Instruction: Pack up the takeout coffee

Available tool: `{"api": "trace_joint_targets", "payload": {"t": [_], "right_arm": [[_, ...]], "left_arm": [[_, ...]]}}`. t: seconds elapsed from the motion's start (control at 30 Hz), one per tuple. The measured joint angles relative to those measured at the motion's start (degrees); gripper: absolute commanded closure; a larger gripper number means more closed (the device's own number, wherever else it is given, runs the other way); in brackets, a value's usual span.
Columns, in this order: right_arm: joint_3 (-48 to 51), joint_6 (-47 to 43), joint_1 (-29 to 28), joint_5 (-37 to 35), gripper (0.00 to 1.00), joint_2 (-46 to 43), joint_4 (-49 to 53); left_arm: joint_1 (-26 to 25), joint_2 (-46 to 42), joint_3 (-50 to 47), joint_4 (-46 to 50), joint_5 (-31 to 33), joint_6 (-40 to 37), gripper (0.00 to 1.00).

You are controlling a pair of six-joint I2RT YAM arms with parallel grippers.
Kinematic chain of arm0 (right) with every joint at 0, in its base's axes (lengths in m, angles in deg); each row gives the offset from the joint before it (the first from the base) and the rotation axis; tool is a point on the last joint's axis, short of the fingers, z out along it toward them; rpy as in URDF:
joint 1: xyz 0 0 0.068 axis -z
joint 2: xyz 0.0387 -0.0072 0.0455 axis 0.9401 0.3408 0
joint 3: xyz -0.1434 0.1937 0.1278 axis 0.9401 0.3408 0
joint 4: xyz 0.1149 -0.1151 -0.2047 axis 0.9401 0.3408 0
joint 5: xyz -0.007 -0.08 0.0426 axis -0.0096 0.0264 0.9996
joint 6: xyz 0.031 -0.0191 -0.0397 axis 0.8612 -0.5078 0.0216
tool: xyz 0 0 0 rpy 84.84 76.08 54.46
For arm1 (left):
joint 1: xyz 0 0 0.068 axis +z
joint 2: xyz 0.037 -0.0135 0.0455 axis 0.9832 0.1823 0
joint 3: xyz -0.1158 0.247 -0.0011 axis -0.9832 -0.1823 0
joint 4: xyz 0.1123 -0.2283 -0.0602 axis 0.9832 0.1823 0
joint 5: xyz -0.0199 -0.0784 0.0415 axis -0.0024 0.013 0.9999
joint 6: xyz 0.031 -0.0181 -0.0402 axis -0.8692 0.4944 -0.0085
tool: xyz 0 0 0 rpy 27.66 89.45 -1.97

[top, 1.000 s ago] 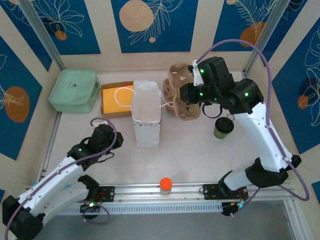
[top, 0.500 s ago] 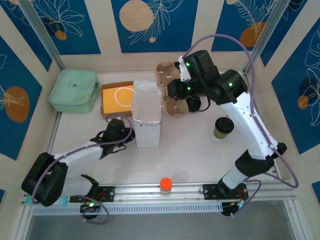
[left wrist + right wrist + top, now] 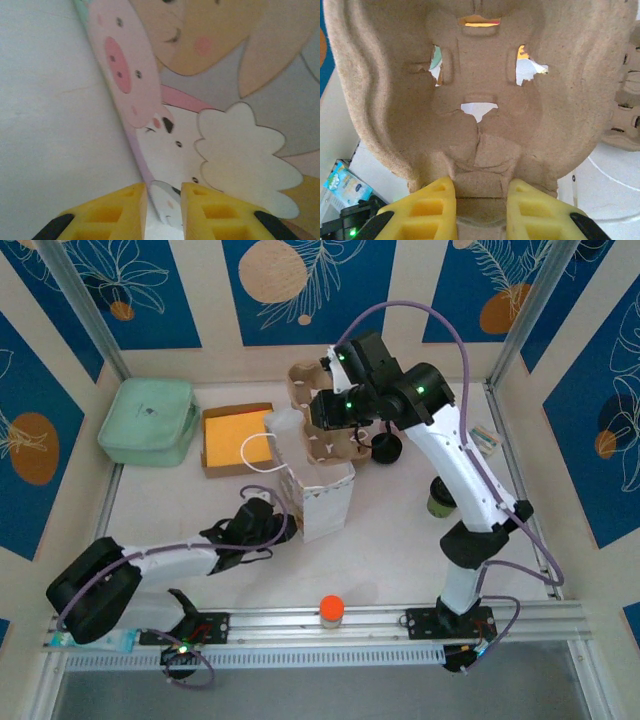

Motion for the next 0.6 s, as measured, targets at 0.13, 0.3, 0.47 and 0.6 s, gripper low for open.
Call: {"api": "trace_joint_targets", "payload": {"t": [0.13, 0.3, 0.47, 0.6], "right_arm": [[-2.12, -1.31, -0.76, -1.29, 0.8, 2.23, 1.75], [-5.84, -3.23, -2.99, -2.86, 0.8, 5.18, 3.8], [-8.48, -4.81, -4.15, -4.57, 0.8, 8.57, 5.35], [-8.48, -5.99, -4.33, -5.84, 0.8, 10.21, 6.14]], "left_arm": [[4.13, -9.18, -2.99, 4.37, 1.66, -0.11, 0.75], [15.3, -20.72, -3.13, 10.51, -0.39, -2.03, 0.73], [25.64, -26.73, 0.33, 18.53, -4.76, -5.31, 0.52], [30.42, -26.05, 9.94, 24.37, -7.85, -9.38, 0.41]]}}
